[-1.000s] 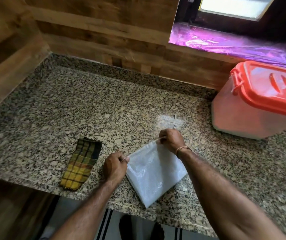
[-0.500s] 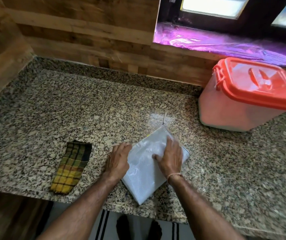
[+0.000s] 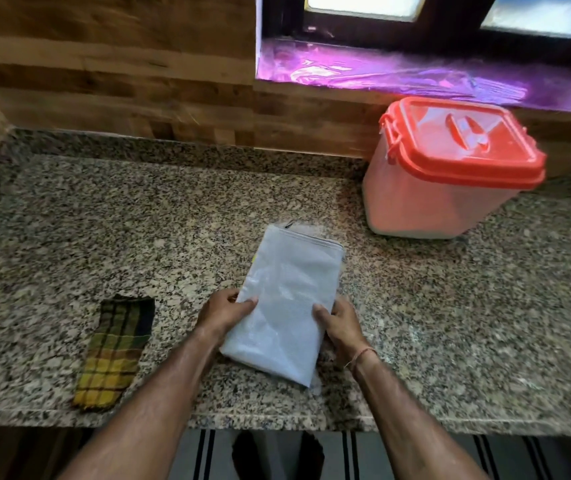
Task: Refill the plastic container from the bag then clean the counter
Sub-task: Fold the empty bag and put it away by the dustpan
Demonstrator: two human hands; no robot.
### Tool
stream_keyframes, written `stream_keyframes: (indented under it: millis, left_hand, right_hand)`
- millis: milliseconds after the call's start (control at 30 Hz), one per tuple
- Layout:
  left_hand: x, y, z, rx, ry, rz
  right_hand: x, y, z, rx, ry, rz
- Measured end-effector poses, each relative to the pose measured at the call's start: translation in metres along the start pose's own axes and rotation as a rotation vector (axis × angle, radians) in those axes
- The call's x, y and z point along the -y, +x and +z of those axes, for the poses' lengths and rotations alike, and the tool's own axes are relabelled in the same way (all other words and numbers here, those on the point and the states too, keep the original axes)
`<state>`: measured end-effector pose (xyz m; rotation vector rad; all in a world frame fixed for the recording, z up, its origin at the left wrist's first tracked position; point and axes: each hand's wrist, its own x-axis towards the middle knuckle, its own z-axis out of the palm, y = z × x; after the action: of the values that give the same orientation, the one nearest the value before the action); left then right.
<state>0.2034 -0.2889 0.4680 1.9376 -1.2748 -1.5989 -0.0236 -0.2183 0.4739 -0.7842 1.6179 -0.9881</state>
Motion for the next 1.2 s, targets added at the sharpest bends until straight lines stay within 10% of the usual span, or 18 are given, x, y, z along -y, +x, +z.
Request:
stream_keyframes:
  millis: [367, 800, 1200]
  left_hand:
    - [-0.032, -0.005, -0.012, 0.017, -0.357, -0.073]
    - [-0.043, -0.02, -0.018, -0.209, -0.386, 0.058]
    - [0.023, -0.049, -0.002, -0.082, -0.542, -0.109]
  right_hand:
    - [0.059, 0.015, -0.015, 0.066, 0.18, 0.298]
    - [0.075, 0.011, 0.003, -0.134, 0.325, 0.147]
    - [0.017, -0.021, 0.01, -0.029, 0.059, 0.17]
